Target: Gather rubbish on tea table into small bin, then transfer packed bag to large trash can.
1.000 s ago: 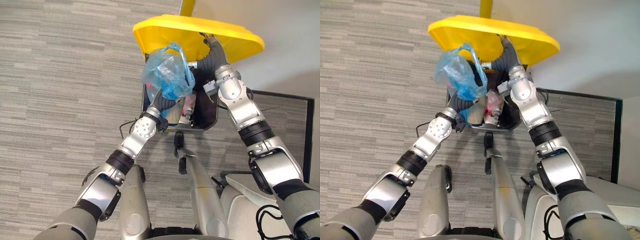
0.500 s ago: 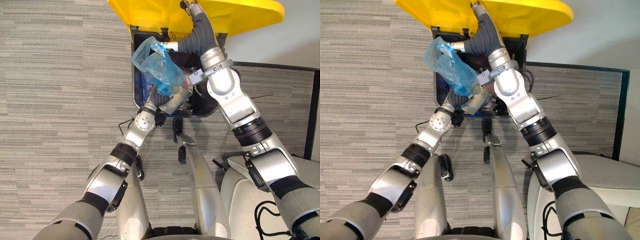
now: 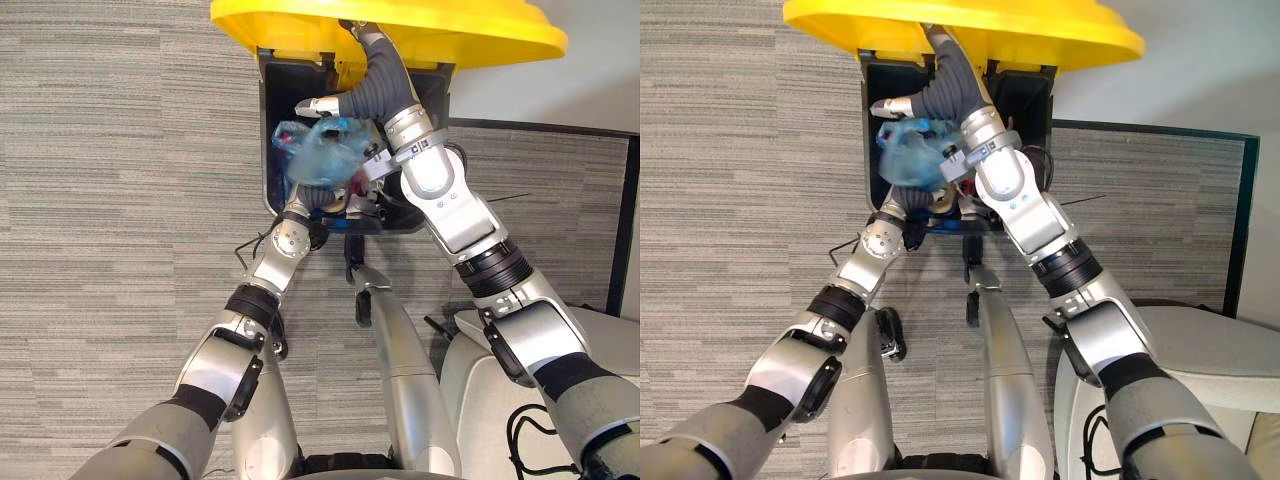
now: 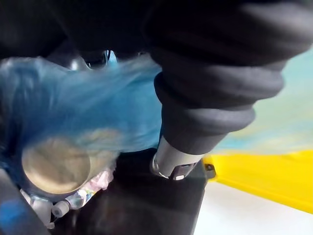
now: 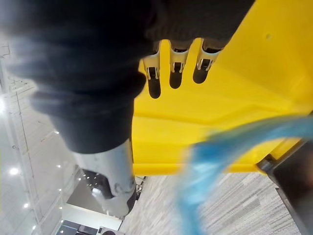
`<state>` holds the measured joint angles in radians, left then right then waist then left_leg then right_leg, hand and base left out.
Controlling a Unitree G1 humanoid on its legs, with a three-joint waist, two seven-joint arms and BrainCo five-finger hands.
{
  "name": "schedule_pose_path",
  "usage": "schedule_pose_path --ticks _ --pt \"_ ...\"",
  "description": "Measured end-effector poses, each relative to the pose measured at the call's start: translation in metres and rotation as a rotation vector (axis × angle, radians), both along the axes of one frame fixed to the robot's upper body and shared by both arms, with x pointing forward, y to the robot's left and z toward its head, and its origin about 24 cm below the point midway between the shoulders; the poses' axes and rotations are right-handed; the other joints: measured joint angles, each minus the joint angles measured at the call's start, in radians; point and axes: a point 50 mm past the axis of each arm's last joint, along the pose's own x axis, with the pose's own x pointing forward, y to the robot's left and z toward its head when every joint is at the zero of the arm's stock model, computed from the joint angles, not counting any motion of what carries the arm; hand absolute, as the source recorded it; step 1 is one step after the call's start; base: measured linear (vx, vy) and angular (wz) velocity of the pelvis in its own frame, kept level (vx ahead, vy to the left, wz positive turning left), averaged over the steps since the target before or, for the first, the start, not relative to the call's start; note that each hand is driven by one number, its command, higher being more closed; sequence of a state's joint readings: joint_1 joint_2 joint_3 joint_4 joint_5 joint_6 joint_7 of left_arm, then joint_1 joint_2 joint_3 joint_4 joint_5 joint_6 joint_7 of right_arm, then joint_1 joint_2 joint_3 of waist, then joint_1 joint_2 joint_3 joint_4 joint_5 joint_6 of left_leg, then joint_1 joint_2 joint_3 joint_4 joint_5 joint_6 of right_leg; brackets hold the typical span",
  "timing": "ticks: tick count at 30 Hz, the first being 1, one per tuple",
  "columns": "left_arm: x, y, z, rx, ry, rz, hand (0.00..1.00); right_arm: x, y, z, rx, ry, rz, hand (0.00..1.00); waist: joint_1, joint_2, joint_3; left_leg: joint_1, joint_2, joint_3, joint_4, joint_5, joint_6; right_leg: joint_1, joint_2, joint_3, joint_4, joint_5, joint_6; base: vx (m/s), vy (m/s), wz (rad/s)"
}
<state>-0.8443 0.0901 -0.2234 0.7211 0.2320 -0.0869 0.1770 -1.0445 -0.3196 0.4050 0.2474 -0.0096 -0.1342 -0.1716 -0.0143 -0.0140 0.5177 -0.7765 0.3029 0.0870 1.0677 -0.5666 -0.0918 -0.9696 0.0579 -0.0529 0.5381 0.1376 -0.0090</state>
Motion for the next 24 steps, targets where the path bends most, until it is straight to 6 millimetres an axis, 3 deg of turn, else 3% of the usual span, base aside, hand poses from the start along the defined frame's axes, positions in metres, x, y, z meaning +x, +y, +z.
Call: schedule_pose_path --ticks 11,14,19,24 --pt "-0.004 -0.002 -0.009 0.023 0.019 -0.01 0.0 0.003 0.0 -0.04 -0.062 0.113 0.014 0.0 0.002 0.002 -0.003 0.078 0.009 0.0 -0.011 -0.001 0.001 0.09 0.005 -0.005 -0.013 -0.001 -0.002 -0.02 -0.023 0.02" --pt "-0.013 -0.007 -0.013 0.035 -0.001 -0.046 0.0 0.001 -0.003 -0.051 -0.067 0.137 0.012 0.0 0.006 0.001 -0.006 0.112 0.009 0.001 -0.026 0.0 0.0 0.12 0.004 -0.007 -0.017 -0.003 -0.003 -0.02 -0.041 0.04" --pt "-0.033 -0.006 -0.031 -0.03 0.022 -0.114 0.0 -0.003 -0.017 -0.101 -0.084 0.27 -0.028 0.0 0.029 0.003 -0.072 0.158 -0.004 0.004 -0.091 0.021 -0.021 0.149 -0.009 -0.017 -0.027 -0.016 -0.014 0.04 -0.063 0.11" --pt "-0.048 0.024 -0.046 -0.057 0.052 -0.121 0.0 -0.008 -0.031 -0.146 -0.084 0.416 -0.078 0.0 0.034 0.002 -0.085 0.28 -0.038 -0.02 -0.205 0.072 -0.041 0.256 -0.044 -0.05 -0.04 -0.048 -0.025 0.05 -0.089 0.36"
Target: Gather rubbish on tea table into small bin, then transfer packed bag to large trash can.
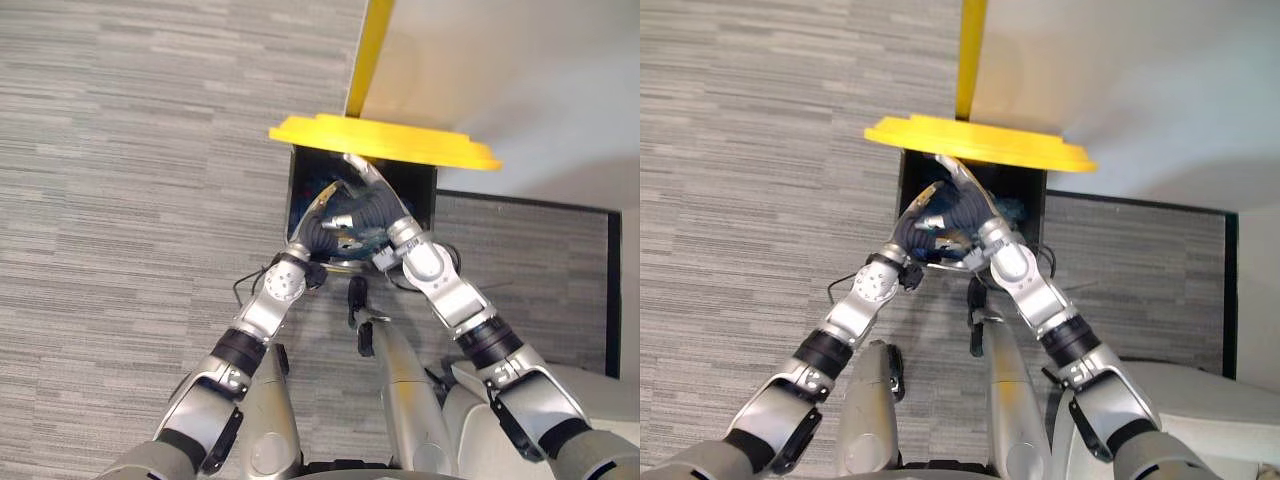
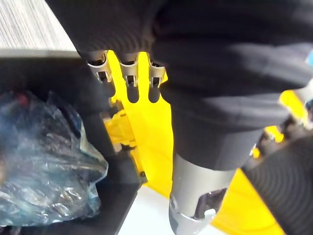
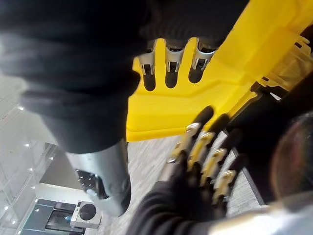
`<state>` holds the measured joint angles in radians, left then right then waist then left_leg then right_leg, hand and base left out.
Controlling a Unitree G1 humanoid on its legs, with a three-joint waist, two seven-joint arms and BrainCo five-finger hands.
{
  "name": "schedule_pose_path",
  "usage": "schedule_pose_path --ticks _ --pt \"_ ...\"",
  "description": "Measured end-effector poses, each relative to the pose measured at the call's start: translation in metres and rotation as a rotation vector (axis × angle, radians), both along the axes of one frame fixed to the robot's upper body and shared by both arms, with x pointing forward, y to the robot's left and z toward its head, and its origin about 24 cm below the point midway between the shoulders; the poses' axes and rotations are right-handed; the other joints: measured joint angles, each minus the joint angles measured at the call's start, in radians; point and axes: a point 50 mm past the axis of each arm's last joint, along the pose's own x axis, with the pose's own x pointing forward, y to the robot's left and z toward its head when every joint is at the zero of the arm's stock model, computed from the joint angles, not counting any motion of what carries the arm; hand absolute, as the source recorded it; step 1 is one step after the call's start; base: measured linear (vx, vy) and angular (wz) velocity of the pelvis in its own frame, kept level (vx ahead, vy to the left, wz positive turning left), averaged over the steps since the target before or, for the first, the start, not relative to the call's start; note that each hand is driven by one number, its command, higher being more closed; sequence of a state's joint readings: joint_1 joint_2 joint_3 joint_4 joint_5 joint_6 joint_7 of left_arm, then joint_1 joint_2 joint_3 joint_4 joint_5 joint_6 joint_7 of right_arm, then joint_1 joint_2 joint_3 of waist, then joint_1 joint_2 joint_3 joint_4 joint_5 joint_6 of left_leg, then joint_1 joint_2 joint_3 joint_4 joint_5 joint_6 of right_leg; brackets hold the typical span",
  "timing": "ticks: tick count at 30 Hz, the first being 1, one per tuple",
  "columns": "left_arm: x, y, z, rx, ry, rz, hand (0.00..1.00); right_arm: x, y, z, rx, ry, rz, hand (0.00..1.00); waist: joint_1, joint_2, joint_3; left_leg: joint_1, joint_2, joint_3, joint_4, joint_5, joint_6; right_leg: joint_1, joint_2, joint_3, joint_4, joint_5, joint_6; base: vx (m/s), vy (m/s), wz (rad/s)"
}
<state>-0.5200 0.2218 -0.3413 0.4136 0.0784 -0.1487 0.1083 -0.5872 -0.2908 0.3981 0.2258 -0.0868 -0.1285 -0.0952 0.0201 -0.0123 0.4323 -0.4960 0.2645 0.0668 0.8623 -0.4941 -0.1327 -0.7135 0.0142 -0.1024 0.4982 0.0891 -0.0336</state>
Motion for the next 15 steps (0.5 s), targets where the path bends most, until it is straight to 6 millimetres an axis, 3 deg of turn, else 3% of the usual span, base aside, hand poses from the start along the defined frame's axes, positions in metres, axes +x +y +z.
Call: schedule_pose_path --ticks 3,7,10,15 --pt "-0.009 0.028 -0.016 -0.004 0.043 0.047 0.0 0.002 -0.015 -0.033 -0.04 0.121 -0.058 0.0 0.003 -0.001 -0.024 0.045 -0.009 -0.032 -0.058 0.03 -0.008 0.063 -0.01 -0.032 -0.041 -0.002 0.001 0.01 -0.078 0.4" --pt "-0.026 0.072 -0.046 -0.065 0.151 0.186 0.0 -0.005 -0.053 -0.079 -0.056 0.291 -0.186 0.0 0.021 -0.013 -0.046 0.113 -0.041 -0.066 -0.163 0.083 -0.009 0.145 -0.036 -0.062 -0.101 -0.006 0.007 0.01 -0.046 0.39" --pt "-0.049 0.114 -0.078 -0.071 0.278 0.316 0.0 -0.014 -0.066 -0.1 -0.056 0.371 -0.224 0.0 0.025 -0.021 -0.082 0.139 -0.045 -0.079 -0.202 0.101 -0.021 0.173 -0.035 -0.077 -0.121 -0.008 0.01 0.02 -0.032 0.18" --pt "-0.094 0.159 -0.134 -0.07 0.523 0.499 0.0 -0.022 -0.074 -0.122 -0.035 0.464 -0.26 0.0 0.025 -0.032 -0.119 0.198 -0.043 -0.07 -0.243 0.11 -0.019 0.223 -0.03 -0.074 -0.148 -0.009 0.012 0.03 -0.008 0.01"
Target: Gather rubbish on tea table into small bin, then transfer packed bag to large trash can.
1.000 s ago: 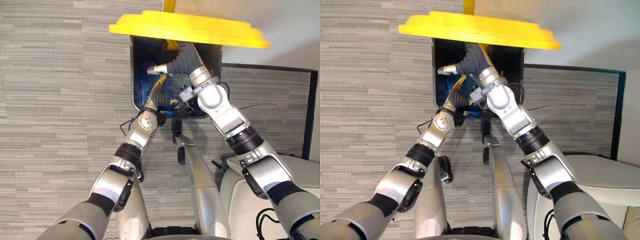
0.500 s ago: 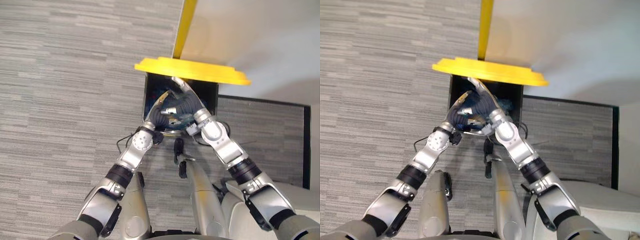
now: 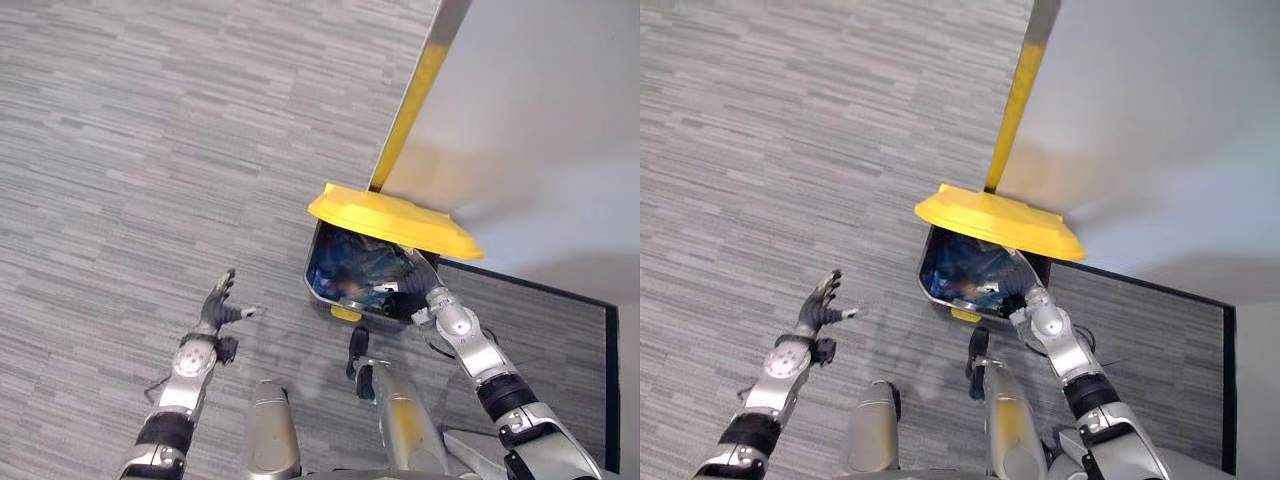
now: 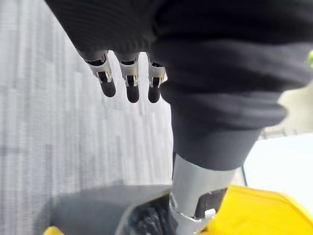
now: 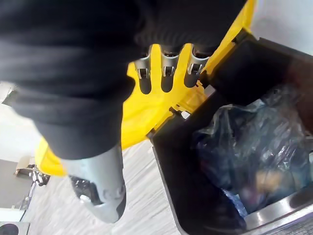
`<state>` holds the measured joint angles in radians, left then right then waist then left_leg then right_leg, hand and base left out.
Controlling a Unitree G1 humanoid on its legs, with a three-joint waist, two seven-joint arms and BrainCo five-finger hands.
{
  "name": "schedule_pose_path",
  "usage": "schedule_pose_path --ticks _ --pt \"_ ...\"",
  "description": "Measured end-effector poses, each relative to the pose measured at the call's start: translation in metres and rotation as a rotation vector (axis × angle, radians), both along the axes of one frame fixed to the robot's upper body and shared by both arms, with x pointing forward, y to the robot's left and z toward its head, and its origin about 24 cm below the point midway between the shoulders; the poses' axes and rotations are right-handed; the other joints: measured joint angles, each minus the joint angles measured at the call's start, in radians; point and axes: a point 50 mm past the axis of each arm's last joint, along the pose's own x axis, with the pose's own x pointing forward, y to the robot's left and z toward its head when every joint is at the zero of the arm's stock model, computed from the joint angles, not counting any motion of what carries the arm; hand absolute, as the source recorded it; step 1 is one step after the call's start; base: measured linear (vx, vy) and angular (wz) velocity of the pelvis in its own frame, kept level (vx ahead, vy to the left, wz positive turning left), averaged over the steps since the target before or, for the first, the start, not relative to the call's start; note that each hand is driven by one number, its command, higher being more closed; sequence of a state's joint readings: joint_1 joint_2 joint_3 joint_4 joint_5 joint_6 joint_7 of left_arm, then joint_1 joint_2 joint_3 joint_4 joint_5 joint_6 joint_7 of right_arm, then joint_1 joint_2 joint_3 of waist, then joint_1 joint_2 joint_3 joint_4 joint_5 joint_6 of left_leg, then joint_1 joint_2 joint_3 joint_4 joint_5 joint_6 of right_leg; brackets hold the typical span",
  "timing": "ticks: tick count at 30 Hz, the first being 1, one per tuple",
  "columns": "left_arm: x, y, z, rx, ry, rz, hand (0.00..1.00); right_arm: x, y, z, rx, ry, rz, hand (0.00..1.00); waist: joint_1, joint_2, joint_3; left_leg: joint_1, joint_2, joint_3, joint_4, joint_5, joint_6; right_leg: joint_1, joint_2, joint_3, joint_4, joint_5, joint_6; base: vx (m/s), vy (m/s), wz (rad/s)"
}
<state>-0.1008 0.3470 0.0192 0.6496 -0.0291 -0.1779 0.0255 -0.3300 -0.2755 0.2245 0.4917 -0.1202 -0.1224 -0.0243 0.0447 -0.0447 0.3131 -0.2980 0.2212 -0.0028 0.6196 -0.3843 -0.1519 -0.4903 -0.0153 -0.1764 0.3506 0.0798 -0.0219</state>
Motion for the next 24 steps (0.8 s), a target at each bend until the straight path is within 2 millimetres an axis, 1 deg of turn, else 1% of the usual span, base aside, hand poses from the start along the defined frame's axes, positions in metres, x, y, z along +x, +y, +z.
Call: schedule_pose_path --ticks 1,3,5,9,11,13,15,16,17,18,19,20,21,22,23,24 --pt "-0.009 0.006 -0.009 -0.006 0.044 0.029 0.0 -0.002 0.0 -0.005 0.005 0.02 -0.001 0.0 0.001 -0.005 -0.012 0.004 0.001 0.006 -0.006 0.001 0.001 0.002 0.003 0.004 -0.007 0.002 0.001 0.02 0.001 -0.1" --pt "-0.028 0.016 -0.028 -0.027 0.142 0.093 0.0 -0.006 0.0 -0.015 0.016 0.06 -0.019 0.0 0.0 -0.012 -0.017 0.034 0.004 0.012 -0.014 0.002 0.001 0.026 0.008 0.009 -0.01 0.002 0.001 0.03 0.007 -0.08" --pt "-0.043 0.019 -0.04 -0.047 0.204 0.119 0.0 -0.009 -0.001 -0.022 0.02 0.088 -0.03 0.0 0.001 -0.018 -0.026 0.054 0.006 0.019 -0.024 0.002 0.001 0.042 0.012 0.014 -0.018 0.001 0.001 0.01 0.016 -0.07" --pt "-0.067 0.017 -0.059 -0.086 0.289 0.171 0.0 -0.012 -0.004 -0.031 0.017 0.124 -0.043 0.0 0.0 -0.024 -0.036 0.096 0.009 0.037 -0.025 -0.003 0.008 0.072 0.021 0.031 -0.021 0.003 0.002 0.01 0.017 -0.15" --pt "-0.079 0.014 -0.066 -0.103 0.322 0.186 0.0 -0.015 0.0 -0.037 0.031 0.149 -0.045 0.0 0.001 -0.023 -0.036 0.142 0.021 0.069 -0.006 -0.023 0.012 0.105 0.039 0.058 -0.021 0.009 0.005 -0.02 0.044 -0.38" --pt "-0.085 0.011 -0.07 -0.112 0.337 0.19 0.0 -0.017 0.003 -0.04 0.042 0.16 -0.044 0.0 0.001 -0.023 -0.036 0.157 0.03 0.09 0.03 -0.044 0.017 0.116 0.054 0.083 -0.02 0.026 0.006 -0.09 0.069 -0.5" --pt "-0.086 0.006 -0.072 -0.128 0.34 0.189 0.0 -0.022 0.003 -0.045 0.046 0.175 -0.047 0.0 0.0 -0.023 -0.036 0.154 0.032 0.118 0.076 -0.061 0.028 0.117 0.058 0.109 -0.021 0.044 0.024 -0.18 0.1 -0.45" --pt "-0.086 0.002 -0.073 -0.14 0.34 0.187 0.0 -0.029 0.001 -0.051 0.048 0.197 -0.055 0.0 -0.003 -0.023 -0.035 0.148 0.026 0.129 0.106 -0.069 0.039 0.117 0.054 0.124 -0.021 0.06 0.041 -0.23 0.121 -0.25" --pt "-0.085 -0.001 -0.074 -0.15 0.339 0.185 0.0 -0.039 -0.002 -0.057 0.058 0.212 -0.067 0.0 -0.009 -0.024 -0.036 0.134 0.02 0.135 0.124 -0.068 0.053 0.116 0.044 0.133 -0.044 0.077 0.069 -0.25 0.113 -0.21" --pt "-0.086 -0.002 -0.075 -0.154 0.339 0.187 0.0 -0.045 -0.002 -0.061 0.069 0.225 -0.075 0.0 -0.007 -0.018 -0.032 0.128 0.027 0.145 0.118 -0.058 0.068 0.113 0.039 0.134 -0.053 0.073 0.093 -0.29 0.068 -0.26" --pt "-0.089 -0.007 -0.077 -0.169 0.347 0.187 0.0 -0.054 -0.001 -0.069 0.086 0.253 -0.084 0.0 -0.009 -0.013 -0.031 0.111 0.032 0.159 0.112 -0.041 0.074 0.057 0.027 0.124 0.074 -0.002 0.074 -0.25 0.024 -0.26" --pt "-0.089 -0.008 -0.079 -0.171 0.353 0.19 0.0 -0.06 -0.001 -0.074 0.099 0.275 -0.095 0.0 -0.012 -0.012 -0.03 0.107 0.037 0.161 0.108 -0.033 0.073 0.029 0.021 0.11 0.199 -0.049 0.036 -0.31 0.001 -0.32" --pt "-0.098 -0.009 -0.082 -0.173 0.38 0.194 0.0 -0.079 0.002 -0.088 0.138 0.335 -0.122 0.0 -0.016 -0.025 -0.038 0.112 0.04 0.173 0.076 -0.005 0.069 0.02 -0.009 0.087 0.422 -0.142 0.024 -0.19 0.002 -0.19" --pt "-0.1 -0.01 -0.084 -0.174 0.39 0.193 0.0 -0.086 0.003 -0.094 0.153 0.36 -0.132 0.0 -0.017 -0.027 -0.04 0.117 0.041 0.176 0.06 0.007 0.066 0.031 -0.02 0.086 0.48 -0.174 0.023 -0.17 -0.057 -0.26" --pt "-0.106 -0.013 -0.087 -0.182 0.408 0.192 0.0 -0.102 0.004 -0.105 0.18 0.414 -0.157 0.0 -0.021 -0.034 -0.046 0.128 0.041 0.188 0.024 0.028 0.065 0.076 -0.045 0.091 0.558 -0.226 0.032 -0.05 -0.102 -0.28" --pt "-0.11 -0.016 -0.089 -0.19 0.419 0.195 0.0 -0.112 0.005 -0.113 0.194 0.454 -0.175 0.0 -0.025 -0.041 -0.053 0.131 0.042 0.201 0.007 0.041 0.057 0.113 -0.065 0.1 0.57 -0.265 0.049 -0.07 -0.168 -0.44"
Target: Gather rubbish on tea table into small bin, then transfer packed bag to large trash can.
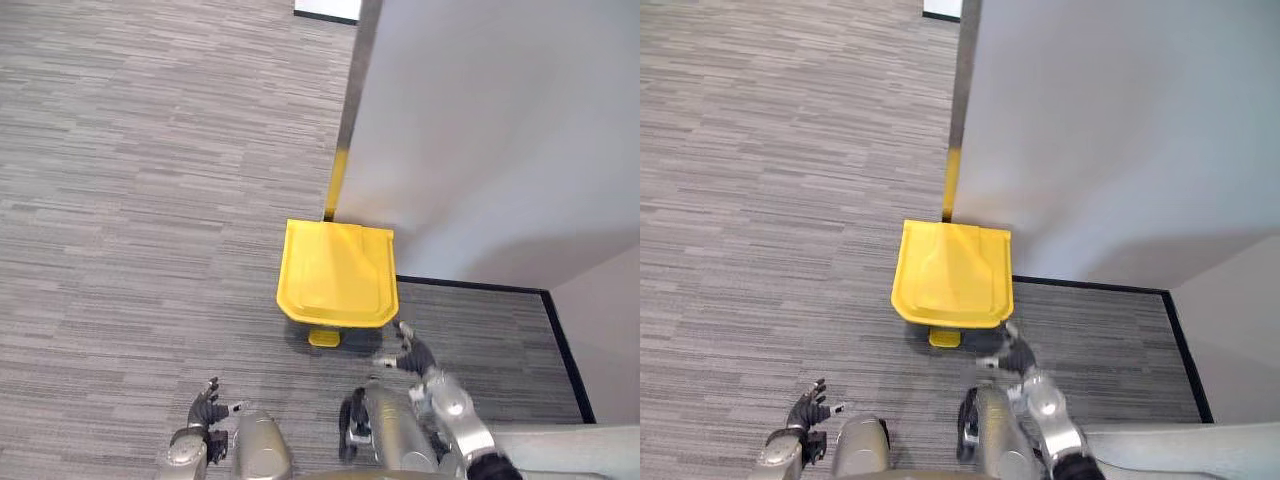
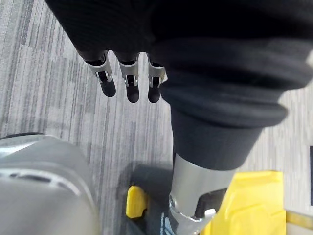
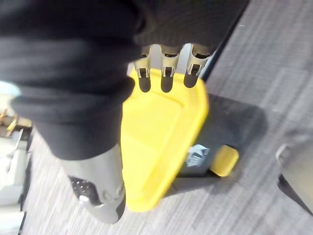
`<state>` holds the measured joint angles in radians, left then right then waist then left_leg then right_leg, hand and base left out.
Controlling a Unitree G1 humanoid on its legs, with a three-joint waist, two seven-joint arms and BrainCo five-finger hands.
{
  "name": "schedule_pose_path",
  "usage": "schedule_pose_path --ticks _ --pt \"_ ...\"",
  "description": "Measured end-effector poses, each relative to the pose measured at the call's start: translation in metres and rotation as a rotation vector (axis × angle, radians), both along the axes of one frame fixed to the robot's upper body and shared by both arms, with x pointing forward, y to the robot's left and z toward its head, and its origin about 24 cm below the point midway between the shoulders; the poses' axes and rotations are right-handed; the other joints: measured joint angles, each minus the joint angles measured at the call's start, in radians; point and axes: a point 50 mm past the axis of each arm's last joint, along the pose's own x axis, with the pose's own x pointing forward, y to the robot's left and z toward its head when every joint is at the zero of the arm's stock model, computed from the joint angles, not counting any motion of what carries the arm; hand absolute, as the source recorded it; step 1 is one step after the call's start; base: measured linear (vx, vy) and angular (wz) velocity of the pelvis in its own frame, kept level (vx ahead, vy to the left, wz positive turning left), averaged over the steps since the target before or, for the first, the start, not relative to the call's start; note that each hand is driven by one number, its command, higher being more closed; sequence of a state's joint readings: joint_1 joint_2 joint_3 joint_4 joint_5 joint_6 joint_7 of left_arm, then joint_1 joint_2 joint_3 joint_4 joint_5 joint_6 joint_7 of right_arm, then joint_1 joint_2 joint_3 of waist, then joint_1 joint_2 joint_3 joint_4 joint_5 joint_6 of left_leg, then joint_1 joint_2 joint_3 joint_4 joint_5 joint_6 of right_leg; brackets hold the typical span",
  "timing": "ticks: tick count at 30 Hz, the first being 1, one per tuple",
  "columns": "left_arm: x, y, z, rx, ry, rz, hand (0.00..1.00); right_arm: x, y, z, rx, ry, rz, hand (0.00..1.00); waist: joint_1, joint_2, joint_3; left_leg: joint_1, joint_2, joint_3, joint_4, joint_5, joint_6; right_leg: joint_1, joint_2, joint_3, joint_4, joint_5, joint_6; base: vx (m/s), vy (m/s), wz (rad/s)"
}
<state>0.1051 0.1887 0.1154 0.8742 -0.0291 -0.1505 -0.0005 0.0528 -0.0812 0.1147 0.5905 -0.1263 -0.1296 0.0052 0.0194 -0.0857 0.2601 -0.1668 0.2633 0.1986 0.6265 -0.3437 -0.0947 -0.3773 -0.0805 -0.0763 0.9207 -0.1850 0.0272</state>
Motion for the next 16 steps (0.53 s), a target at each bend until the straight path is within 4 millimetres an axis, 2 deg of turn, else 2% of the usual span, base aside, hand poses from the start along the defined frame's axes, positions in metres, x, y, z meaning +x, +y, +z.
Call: schedule_pose_path --ticks 1,2,3,4,5,8,11,16 --pt "-0.002 -0.004 -0.002 -0.011 0.004 0.003 0.0 -0.01 -0.001 -0.008 0.002 0.043 -0.01 0.0 -0.001 -0.016 -0.012 -0.013 0.006 0.014 -0.006 0.007 -0.008 0.027 -0.005 -0.001 -0.049 -0.043 0.042 -0.1 -0.19 -0.58" --pt "0.0 -0.005 -0.002 -0.019 0.004 0.016 0.0 -0.025 -0.008 -0.019 0.0 0.107 -0.052 0.0 -0.002 0.003 -0.015 -0.03 0.019 0.026 -0.028 0.021 -0.032 0.054 0.029 -0.005 -0.165 -0.068 0.059 -0.12 -0.152 -0.58" --pt "0.0 -0.009 -0.003 -0.029 0.004 0.016 0.0 -0.032 -0.011 -0.024 0.001 0.137 -0.075 0.0 -0.001 0.012 -0.022 -0.03 0.022 0.029 -0.057 0.035 -0.036 0.079 0.049 -0.001 -0.254 -0.081 0.052 -0.1 -0.123 -0.8" --pt "0.0 -0.015 -0.004 -0.049 -0.001 0.024 0.0 -0.04 -0.018 -0.03 -0.005 0.177 -0.105 0.0 0.0 0.017 -0.033 -0.022 0.012 0.043 -0.12 0.07 -0.034 0.103 0.069 0.009 -0.38 -0.078 -0.019 -0.05 -0.096 -0.77" --pt "0.0 -0.022 -0.006 -0.071 0.001 0.03 0.0 -0.049 -0.024 -0.039 -0.019 0.233 -0.122 0.0 -0.014 0.026 -0.037 -0.003 0.006 0.049 -0.178 0.104 -0.036 0.108 0.084 0.022 -0.429 -0.048 -0.019 -0.04 -0.093 -0.74" --pt "0.007 -0.037 -0.006 -0.106 -0.013 0.009 0.0 -0.058 -0.038 -0.046 -0.038 0.291 -0.171 0.0 -0.034 0.041 -0.065 0.043 -0.007 0.053 -0.311 0.182 -0.041 0.141 0.101 0.026 -0.539 0.015 -0.029 -0.02 -0.075 -0.17" --pt "0.004 -0.037 -0.008 -0.104 0.001 0.01 0.0 -0.066 -0.049 -0.051 -0.05 0.335 -0.217 0.0 -0.032 0.059 -0.09 0.086 -0.025 0.051 -0.414 0.239 -0.045 0.178 0.103 0.021 -0.634 0.059 -0.025 0.04 -0.012 0.12" --pt "-0.004 -0.03 -0.013 -0.088 0.047 0.016 0.0 -0.075 -0.056 -0.056 -0.064 0.378 -0.251 0.0 -0.032 0.071 -0.103 0.146 -0.057 0.058 -0.485 0.266 -0.042 0.242 0.088 0.022 -0.699 0.09 -0.017 0.05 0.063 0.05"
